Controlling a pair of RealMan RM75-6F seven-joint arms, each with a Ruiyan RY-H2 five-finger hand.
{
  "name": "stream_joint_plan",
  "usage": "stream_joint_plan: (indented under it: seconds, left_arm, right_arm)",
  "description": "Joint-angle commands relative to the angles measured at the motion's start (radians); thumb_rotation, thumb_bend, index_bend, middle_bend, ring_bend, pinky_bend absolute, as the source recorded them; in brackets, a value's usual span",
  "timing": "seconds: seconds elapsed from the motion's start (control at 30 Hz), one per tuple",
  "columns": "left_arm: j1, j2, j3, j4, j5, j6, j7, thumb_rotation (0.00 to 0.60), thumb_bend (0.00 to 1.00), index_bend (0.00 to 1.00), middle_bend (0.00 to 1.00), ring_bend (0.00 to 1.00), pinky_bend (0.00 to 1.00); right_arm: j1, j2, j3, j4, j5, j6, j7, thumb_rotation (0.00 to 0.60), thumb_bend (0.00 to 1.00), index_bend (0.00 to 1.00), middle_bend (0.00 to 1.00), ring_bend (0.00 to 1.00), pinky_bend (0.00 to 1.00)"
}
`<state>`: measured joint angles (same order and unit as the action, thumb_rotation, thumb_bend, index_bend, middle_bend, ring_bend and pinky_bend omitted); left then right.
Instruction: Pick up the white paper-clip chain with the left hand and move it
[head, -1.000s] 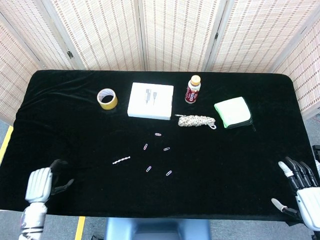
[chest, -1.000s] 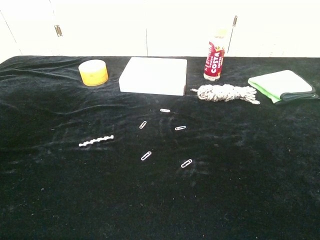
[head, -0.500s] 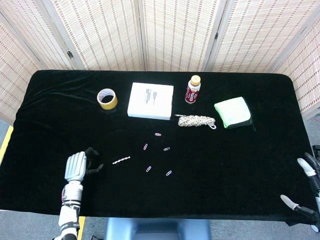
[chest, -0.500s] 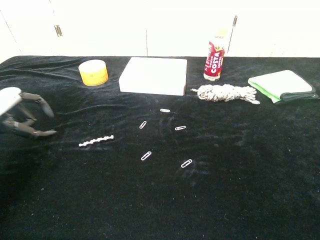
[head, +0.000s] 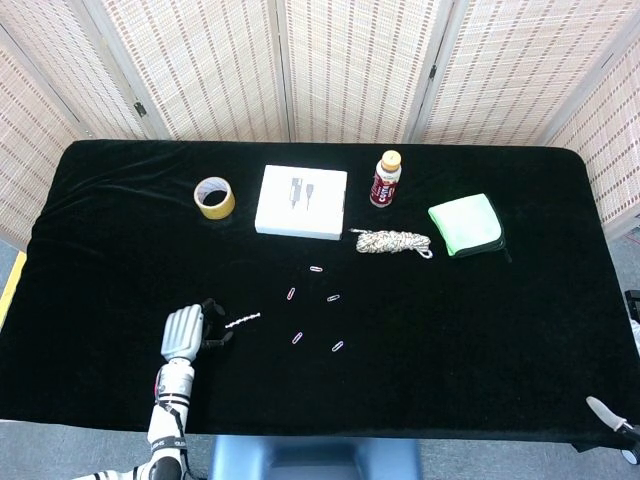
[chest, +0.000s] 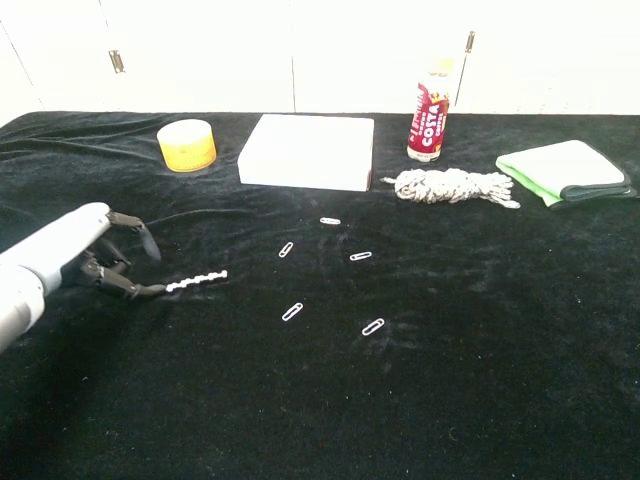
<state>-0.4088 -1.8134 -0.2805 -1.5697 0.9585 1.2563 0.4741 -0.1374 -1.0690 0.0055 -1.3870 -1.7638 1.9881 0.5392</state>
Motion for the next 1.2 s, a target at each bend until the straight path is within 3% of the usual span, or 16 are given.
stream_joint_plan:
  seconds: [0.03,0.37,0.8,1.2]
  left_arm:
    - [-0.011,-0.015,0.001,0.012,-0.009,-0.004,0.002,0.600,0.28,0.48,1.00,1.00,1.00]
    - [-0.053,-0.055,-0.002,0.087,-0.032,-0.035,-0.004,0.600,0.29,0.50,1.00,1.00,1.00]
    - [-0.077,-0.057,0.000,0.106,-0.045,-0.059,-0.024,0.600,0.32,0.51,1.00,1.00,1.00]
    - [-0.093,-0.057,0.005,0.136,-0.075,-0.079,-0.023,0.600,0.42,0.56,1.00,1.00,1.00]
  right_arm:
    - [-0.004,0.001,-0.001,0.005,-0.003,0.010,0.007,0.600,0.01,0.00,0.00,0.00,0.00]
    - [-0.023,0.001,0.000,0.023,0.016,0.030,0.043,0.600,0.01,0.00,0.00,0.00,0.00]
    - [-0.036,-0.003,0.005,0.031,0.025,0.045,0.054,0.600,0.01,0.00,0.00,0.00,0.00]
    - [-0.039,-0.006,0.012,0.033,0.029,0.046,0.050,0.600,0.01,0.00,0.00,0.00,0.00]
